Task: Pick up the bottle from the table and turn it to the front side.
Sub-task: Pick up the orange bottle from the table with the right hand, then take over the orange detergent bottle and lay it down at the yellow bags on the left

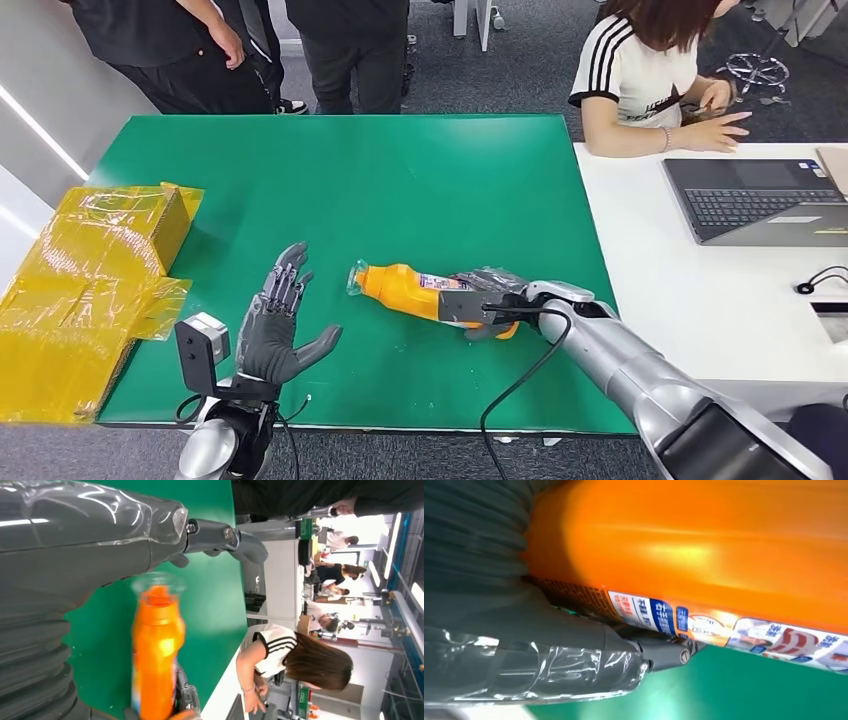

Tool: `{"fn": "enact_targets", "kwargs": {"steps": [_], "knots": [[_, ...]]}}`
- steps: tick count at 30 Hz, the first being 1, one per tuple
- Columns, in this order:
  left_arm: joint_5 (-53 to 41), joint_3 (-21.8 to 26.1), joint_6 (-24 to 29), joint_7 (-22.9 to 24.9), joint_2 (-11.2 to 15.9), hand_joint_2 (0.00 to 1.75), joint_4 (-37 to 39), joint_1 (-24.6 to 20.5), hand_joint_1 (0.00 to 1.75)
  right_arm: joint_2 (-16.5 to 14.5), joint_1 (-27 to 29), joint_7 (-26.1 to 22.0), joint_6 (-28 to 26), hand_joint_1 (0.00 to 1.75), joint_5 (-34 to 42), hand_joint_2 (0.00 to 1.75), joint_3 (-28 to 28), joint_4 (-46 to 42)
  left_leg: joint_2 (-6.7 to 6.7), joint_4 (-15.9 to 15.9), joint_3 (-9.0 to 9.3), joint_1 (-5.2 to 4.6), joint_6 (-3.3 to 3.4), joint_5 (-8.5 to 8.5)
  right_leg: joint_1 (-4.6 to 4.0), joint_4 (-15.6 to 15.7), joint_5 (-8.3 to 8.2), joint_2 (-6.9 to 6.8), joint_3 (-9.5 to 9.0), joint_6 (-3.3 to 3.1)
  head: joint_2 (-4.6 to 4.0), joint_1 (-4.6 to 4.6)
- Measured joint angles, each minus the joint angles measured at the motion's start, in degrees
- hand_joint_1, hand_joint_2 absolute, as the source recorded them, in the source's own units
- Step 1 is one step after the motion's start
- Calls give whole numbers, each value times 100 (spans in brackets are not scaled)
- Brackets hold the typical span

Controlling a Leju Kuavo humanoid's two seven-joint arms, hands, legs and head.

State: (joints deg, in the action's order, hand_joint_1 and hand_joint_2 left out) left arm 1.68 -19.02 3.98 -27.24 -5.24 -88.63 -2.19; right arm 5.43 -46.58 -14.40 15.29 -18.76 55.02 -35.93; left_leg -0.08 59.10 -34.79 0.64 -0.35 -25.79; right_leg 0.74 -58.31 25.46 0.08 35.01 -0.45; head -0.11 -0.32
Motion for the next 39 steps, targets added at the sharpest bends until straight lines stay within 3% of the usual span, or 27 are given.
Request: {"fn": "enact_targets", "kwargs": {"steps": [7, 12, 19, 27, 34, 39], "knots": [[-64, 78, 4, -108, 29, 175, -65, 125, 0, 224, 588, -434, -63, 175, 744, 175, -740, -650, -6, 0, -5, 0, 1, -1, 0, 3, 3, -6, 4, 3, 0, 0], [-238, 132, -7, -308, 62, 175, -115, 277, 0, 509, 1864, -720, -296, 175, 1113, 175, -1767, -1858, -33, 0, -15, 0, 4, -10, 0, 5, 15, -32, 0, 9, 0, 2], [-403, 220, -24, -269, 76, 175, -119, 95, 0, 432, 2995, -872, -626, 175, 1207, 175, -3104, -3016, -30, -1, -21, 0, 0, -14, 1, 5, 16, -29, 9, 9, 0, 0], [-408, 221, -329, -62, 78, 175, 252, -568, 0, 53, 3193, -1030, -973, 175, 1072, 175, -3728, -3747, -19, -1, -13, 1, -8, -8, 0, 1, 10, -15, 9, 2, 0, -1], [-62, 219, -666, -23, 78, 175, 509, -846, 0, -169, 3169, -1205, -1122, 175, 888, 175, -3772, -3926, -18, -1, -17, 0, -8, -9, 0, 1, 11, -14, 11, 2, 0, 1], [330, 113, -1260, 154, 65, 175, 875, -1449, 0, -451, 2797, -1384, -1163, 175, 796, 175, -3541, -3781, -15, 0, -20, 0, -4, 0, 0, -1, 6, -13, 15, 1, 0, 0]]}}
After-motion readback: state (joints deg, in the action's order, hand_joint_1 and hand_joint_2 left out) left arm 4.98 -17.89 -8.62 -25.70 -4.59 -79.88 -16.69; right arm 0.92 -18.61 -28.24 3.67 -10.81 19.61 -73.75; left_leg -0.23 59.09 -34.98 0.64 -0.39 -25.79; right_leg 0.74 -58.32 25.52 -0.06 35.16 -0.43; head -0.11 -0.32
